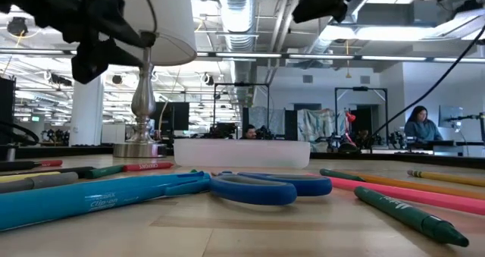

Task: Pick & place school supplies into a supply box
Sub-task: Put the left red crayon into the supply box

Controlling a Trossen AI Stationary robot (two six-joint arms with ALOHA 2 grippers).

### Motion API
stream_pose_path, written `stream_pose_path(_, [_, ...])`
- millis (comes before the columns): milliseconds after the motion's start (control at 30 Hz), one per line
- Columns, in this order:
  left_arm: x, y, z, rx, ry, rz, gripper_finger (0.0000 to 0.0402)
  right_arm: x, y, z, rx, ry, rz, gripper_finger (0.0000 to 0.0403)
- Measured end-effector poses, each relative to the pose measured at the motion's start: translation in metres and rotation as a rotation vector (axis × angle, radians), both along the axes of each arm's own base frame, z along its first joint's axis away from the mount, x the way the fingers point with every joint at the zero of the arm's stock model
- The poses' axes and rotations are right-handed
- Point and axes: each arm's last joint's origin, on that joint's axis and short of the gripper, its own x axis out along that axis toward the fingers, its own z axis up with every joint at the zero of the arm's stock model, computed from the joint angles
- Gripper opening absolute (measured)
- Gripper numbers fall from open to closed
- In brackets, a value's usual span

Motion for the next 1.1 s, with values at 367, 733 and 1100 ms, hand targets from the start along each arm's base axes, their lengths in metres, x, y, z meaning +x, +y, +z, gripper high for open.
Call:
stream_pose_path(367, [0.025, -0.02, -0.005, -0.095, 0.459, 0.148, 0.0153, -0.011, 0.006, -0.002, 0.011, 0.073, 0.01, 0.0066])
stream_pose_path(733, [0.014, -0.023, -0.025, -0.256, 0.89, 0.382, 0.0153, -0.01, 0.003, -0.004, 0.0, 0.081, 0.009, 0.0066])
stream_pose_path(1100, [0.024, -0.027, -0.045, -0.212, 0.994, 0.386, 0.0153, -0.01, 0.003, -0.003, 0.005, 0.08, 0.009, 0.0066])
